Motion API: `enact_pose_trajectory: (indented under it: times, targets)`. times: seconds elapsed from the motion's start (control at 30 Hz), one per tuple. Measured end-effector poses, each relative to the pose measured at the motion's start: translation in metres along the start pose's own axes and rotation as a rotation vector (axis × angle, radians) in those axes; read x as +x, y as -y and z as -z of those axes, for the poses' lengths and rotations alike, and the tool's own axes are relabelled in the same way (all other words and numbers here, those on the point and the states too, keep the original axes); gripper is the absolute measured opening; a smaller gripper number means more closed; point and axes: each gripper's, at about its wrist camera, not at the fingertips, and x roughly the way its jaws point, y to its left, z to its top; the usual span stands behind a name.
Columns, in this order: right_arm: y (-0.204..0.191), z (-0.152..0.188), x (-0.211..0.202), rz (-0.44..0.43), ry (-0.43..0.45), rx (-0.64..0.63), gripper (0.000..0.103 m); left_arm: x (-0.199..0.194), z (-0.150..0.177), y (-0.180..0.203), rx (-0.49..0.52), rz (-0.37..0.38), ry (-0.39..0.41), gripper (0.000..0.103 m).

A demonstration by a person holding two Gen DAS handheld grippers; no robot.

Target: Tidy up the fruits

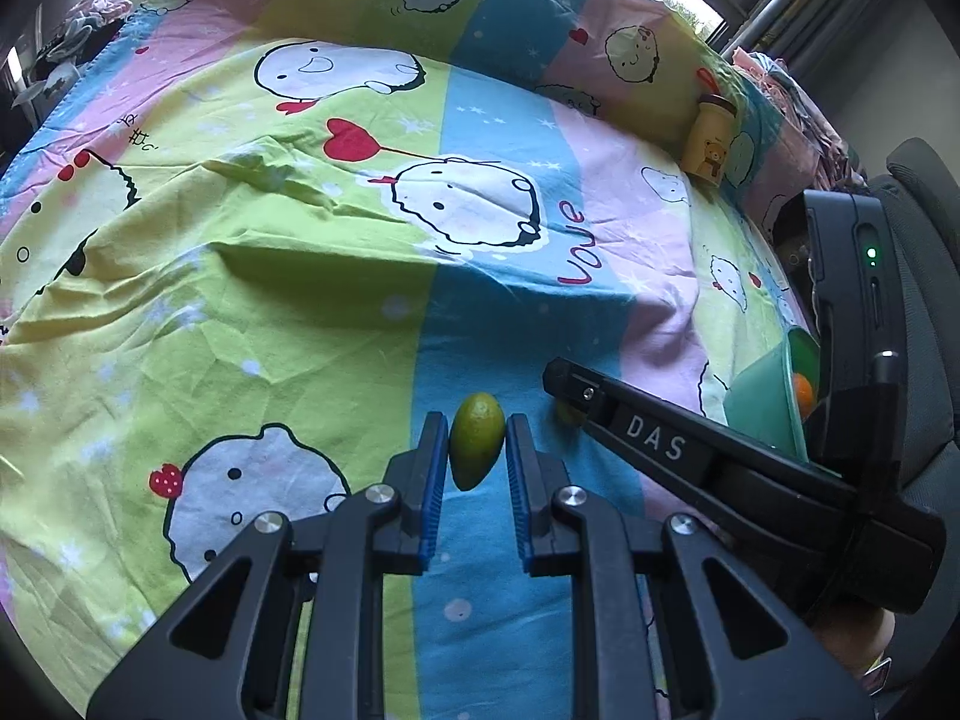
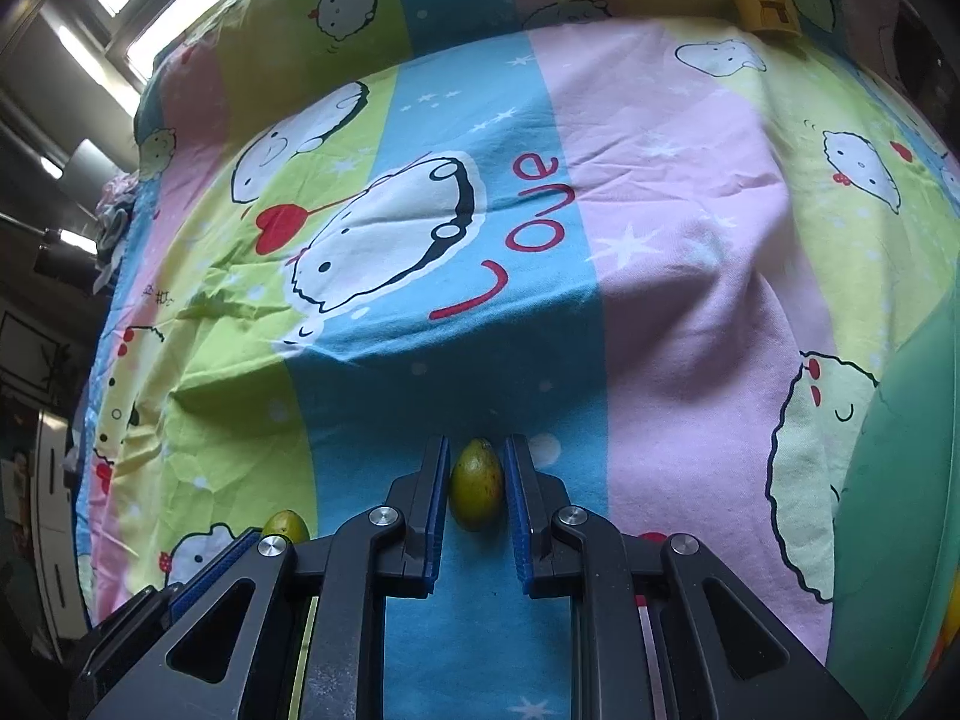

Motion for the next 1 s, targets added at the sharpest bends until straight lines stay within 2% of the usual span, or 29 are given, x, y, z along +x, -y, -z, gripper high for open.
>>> enact_pose_trajectory:
  times: [0.07,0.2,0.37,0.47,0.53,0.6,0.73,0.87,0.93,1.0]
  targets:
    - [0.005,0.004,-0.018,-0.031,0.036,0.021,0.02,-0.009,0.003,0.01,0.029,0.009,0.021,0.019]
    - [0.023,0.016,-0.08,-0.095,0.159,0.061,0.02,-0.031,0.009,0.037,0.086,0.07,0.065,0.019]
    - [0.068,0.042,-0.149,-0.085,0.303,0.132,0.019,-0.05,0.018,0.091,0.196,0.128,0.101,0.019]
    - [0.103,0.059,-0.175,-0.086,0.36,0.211,0.019,-0.054,0.023,0.123,0.269,0.162,0.111,0.019]
    - [0.119,0.064,-0.185,-0.042,0.388,0.239,0.019,-0.051,0.026,0.143,0.293,0.195,0.108,0.019]
    - [0.134,0.065,-0.189,-0.004,0.402,0.274,0.019,-0.044,0.028,0.162,0.317,0.225,0.094,0.019]
    - [0.164,0.068,-0.186,-0.033,0.374,0.328,0.02,-0.023,0.034,0.195,0.352,0.232,0.068,0.019]
    - [0.182,0.071,-0.185,-0.005,0.363,0.359,0.02,-0.005,0.036,0.215,0.344,0.223,0.046,0.02]
    - [0.189,0.073,-0.187,-0.018,0.368,0.373,0.02,0.001,0.037,0.22,0.347,0.203,0.035,0.027]
    - [0.197,0.076,-0.189,0.005,0.368,0.388,0.02,0.006,0.038,0.222,0.35,0.161,0.032,0.045]
